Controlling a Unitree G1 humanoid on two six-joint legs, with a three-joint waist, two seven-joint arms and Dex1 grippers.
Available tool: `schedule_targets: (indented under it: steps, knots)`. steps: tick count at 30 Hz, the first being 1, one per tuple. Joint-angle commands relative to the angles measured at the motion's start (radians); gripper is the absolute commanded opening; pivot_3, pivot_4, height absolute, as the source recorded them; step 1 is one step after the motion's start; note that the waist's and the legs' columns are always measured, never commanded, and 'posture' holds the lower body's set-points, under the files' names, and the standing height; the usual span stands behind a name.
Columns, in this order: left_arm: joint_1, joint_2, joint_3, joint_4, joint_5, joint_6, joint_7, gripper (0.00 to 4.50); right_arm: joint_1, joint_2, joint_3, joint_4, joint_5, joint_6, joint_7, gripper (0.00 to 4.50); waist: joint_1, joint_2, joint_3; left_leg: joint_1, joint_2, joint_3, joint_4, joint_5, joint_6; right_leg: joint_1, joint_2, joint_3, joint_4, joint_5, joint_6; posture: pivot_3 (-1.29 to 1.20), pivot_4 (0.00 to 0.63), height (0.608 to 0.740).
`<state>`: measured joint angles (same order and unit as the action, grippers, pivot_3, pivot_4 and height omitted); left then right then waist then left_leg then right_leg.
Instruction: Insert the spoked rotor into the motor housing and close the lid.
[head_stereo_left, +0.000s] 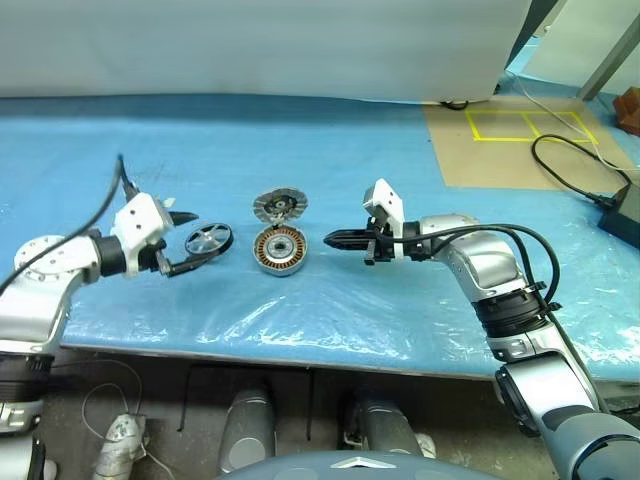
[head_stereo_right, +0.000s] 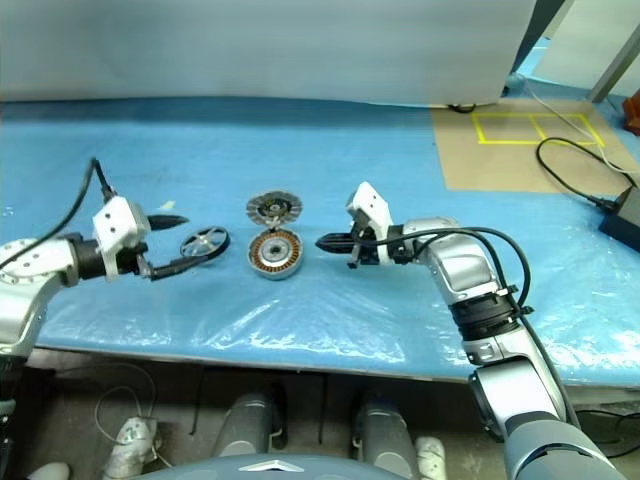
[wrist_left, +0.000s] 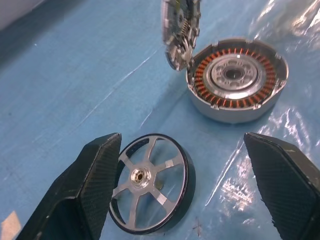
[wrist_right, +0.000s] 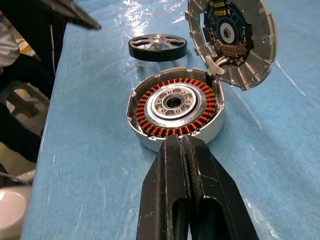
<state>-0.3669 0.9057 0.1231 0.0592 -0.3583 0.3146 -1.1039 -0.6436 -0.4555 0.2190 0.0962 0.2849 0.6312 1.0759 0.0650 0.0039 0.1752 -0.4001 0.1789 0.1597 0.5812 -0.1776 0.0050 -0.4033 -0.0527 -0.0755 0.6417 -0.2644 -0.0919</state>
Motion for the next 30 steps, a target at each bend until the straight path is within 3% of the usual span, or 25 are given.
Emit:
schedule_targets:
  steps: [1, 5, 9, 13, 22, 30]
  knots:
    - [-0.192, 0.106, -0.044, 0.178, 0.024, 0.047, -0.155, 4.13, -0.017, -0.002, 0.013, 0.013, -0.012, -0.037, 0.010, 0.03, 0.003, 0.000, 0.000, 0.000, 0.000, 0.000, 0.000, 0.000, 0.000, 0.000, 0.000, 0.000, 0.000, 0.000, 0.000, 0.00, 0.150, 0.740]
    - [-0.442, 0.131, -0.248, 0.508, 0.236, -0.085, -0.312, 4.13, -0.026, 0.015, 0.024, 0.033, -0.021, -0.052, 0.005, 0.03, 0.006, 0.001, 0.000, 0.003, -0.003, 0.000, -0.001, 0.000, 0.000, 0.002, -0.001, 0.002, -0.002, 0.000, 0.001, 0.00, 0.150, 0.740]
    - [-0.703, 0.034, -0.369, 0.809, 0.374, -0.177, -0.391, 4.13, -0.005, 0.030, 0.031, 0.019, -0.029, -0.055, -0.014, 0.03, 0.016, -0.001, 0.000, 0.001, -0.003, -0.002, -0.001, 0.000, 0.000, 0.002, -0.002, 0.001, -0.002, 0.002, 0.003, 0.00, 0.150, 0.740]
    - [-0.801, -0.061, -0.418, 0.978, 0.451, -0.266, -0.412, 4.13, 0.046, 0.029, 0.020, -0.048, -0.017, -0.020, -0.047, 0.03, 0.027, -0.002, 0.000, -0.003, -0.004, -0.006, -0.001, 0.000, -0.001, 0.001, -0.002, -0.002, -0.003, 0.003, 0.005, 0.00, 0.150, 0.740]
    - [-0.837, -0.155, -0.417, 1.097, 0.520, -0.307, -0.457, 4.13, 0.168, -0.017, 0.004, -0.191, -0.004, 0.048, -0.106, 0.03, 0.030, -0.004, 0.002, -0.003, -0.004, -0.007, -0.002, 0.000, -0.001, 0.001, -0.002, -0.004, -0.003, 0.004, 0.007, 0.00, 0.150, 0.740]
    - [-0.948, -0.206, -0.427, 1.113, 0.565, -0.226, -0.494, 4.13, 0.138, -0.006, 0.012, -0.173, -0.006, 0.050, -0.128, 0.03, 0.038, -0.006, 0.003, -0.004, -0.006, -0.008, -0.001, -0.001, -0.004, 0.002, -0.005, -0.004, -0.003, 0.005, 0.009, 0.00, 0.150, 0.740]
